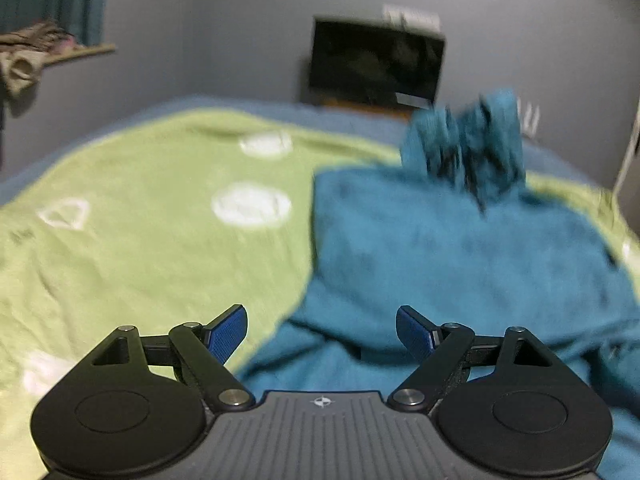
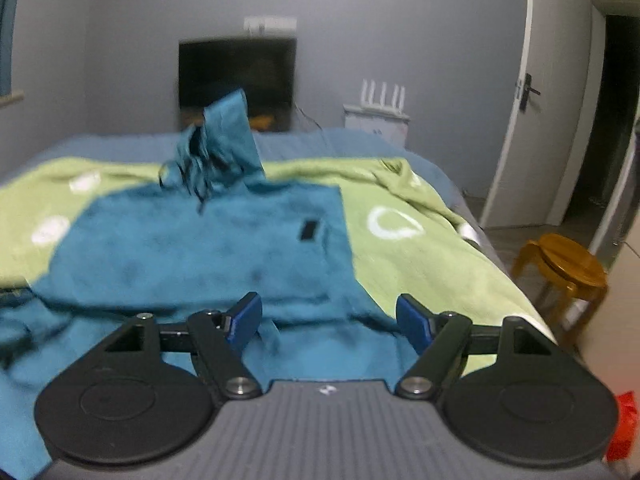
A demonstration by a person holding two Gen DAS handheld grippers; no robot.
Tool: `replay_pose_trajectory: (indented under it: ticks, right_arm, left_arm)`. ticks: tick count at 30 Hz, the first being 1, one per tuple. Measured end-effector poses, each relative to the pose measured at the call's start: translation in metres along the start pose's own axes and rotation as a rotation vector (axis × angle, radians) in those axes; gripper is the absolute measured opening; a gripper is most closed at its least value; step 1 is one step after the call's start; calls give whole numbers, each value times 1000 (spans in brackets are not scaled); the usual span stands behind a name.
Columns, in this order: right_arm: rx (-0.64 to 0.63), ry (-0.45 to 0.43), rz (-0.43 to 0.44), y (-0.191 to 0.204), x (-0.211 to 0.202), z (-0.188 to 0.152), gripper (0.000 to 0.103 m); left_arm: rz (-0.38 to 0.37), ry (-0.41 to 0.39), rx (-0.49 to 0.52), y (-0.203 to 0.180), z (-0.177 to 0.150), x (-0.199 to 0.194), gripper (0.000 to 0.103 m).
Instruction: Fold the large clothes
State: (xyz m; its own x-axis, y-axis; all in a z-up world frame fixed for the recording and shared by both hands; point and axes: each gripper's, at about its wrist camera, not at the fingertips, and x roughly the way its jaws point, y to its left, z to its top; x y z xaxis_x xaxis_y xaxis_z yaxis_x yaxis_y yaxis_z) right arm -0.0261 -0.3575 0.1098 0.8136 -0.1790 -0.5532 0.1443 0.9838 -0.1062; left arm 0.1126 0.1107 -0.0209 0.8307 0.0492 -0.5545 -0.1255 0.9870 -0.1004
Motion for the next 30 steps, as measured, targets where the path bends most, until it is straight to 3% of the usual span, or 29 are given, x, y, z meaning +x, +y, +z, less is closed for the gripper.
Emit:
replay_pose_trajectory:
  ticks: [2, 4, 6, 9, 14, 21, 30]
  right_arm:
    - [24, 16, -4, -7, -5, -7, 78]
    - [49, 28, -1, -12, -6, -12, 79]
    - [66, 37, 4, -16, -7, -15, 79]
    - [65, 37, 8, -18, -7, -17, 79]
    - [67, 35, 42, -18, -7, -19, 79]
    - [72, 42, 84, -19, -12, -22, 79]
    - [90, 90, 229, -29, -37, -41, 79]
  left_arm:
    - [-51, -50, -32, 8, 12, -27, 96]
    - [-90, -102, -27, 15, 24, -56, 98]
    - [-74, -186, -7, 22, 33, -88, 100]
    - [-121, -161, -6, 38, 51, -124, 101]
    - [-88, -167, 3, 68, 58, -172, 102]
    - [-24, -34, 45, 91, 22, -206, 102]
    - [-104, 140, -90, 108, -18, -210, 101]
